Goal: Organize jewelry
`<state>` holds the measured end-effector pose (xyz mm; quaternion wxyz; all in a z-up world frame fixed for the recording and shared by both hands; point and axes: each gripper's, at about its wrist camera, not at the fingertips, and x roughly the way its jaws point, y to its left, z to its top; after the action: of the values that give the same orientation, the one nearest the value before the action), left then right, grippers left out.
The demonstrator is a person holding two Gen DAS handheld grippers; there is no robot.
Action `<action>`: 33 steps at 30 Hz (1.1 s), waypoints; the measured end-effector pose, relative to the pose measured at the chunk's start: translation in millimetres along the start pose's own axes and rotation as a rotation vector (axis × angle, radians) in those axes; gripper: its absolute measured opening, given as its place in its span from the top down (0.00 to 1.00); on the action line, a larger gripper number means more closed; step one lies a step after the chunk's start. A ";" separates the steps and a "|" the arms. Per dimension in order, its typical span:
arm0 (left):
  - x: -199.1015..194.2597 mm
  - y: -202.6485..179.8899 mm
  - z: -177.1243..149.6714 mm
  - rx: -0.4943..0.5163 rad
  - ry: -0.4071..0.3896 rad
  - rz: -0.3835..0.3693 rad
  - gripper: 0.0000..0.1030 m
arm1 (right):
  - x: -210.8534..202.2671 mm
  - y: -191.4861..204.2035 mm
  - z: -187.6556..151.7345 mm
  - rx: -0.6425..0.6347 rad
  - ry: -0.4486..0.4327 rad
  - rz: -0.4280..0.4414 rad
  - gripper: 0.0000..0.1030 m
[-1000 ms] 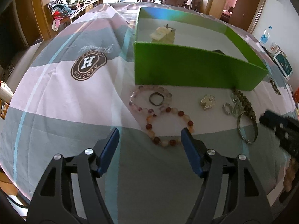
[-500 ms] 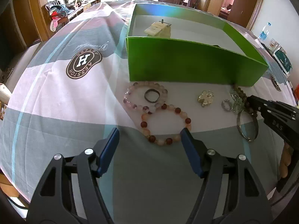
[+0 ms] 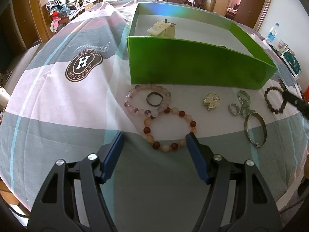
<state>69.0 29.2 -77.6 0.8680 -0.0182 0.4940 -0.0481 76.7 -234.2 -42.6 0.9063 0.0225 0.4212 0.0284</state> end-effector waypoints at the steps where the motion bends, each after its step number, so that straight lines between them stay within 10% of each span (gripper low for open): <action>1: -0.2 0.8 0.1 -0.003 -0.002 0.000 0.39 | 6.9 -3.2 -3.6 0.009 0.025 -0.016 0.89; 4: -1.4 3.0 0.9 -0.014 -0.003 -0.005 0.44 | 17.4 -5.9 -13.4 0.029 0.072 -0.023 0.88; 9: -0.4 5.1 3.3 -0.022 -0.002 -0.006 0.44 | 20.9 -5.8 -18.6 0.047 0.069 -0.042 0.52; 33: 5.8 14.2 12.4 -0.032 -0.010 0.033 0.54 | 36.4 -13.5 -25.4 0.046 0.071 -0.114 0.55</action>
<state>83.5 42.5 -77.4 0.8707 -0.0243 0.4906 -0.0255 81.1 -244.6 -87.6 0.8902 0.0181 0.4540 -0.0323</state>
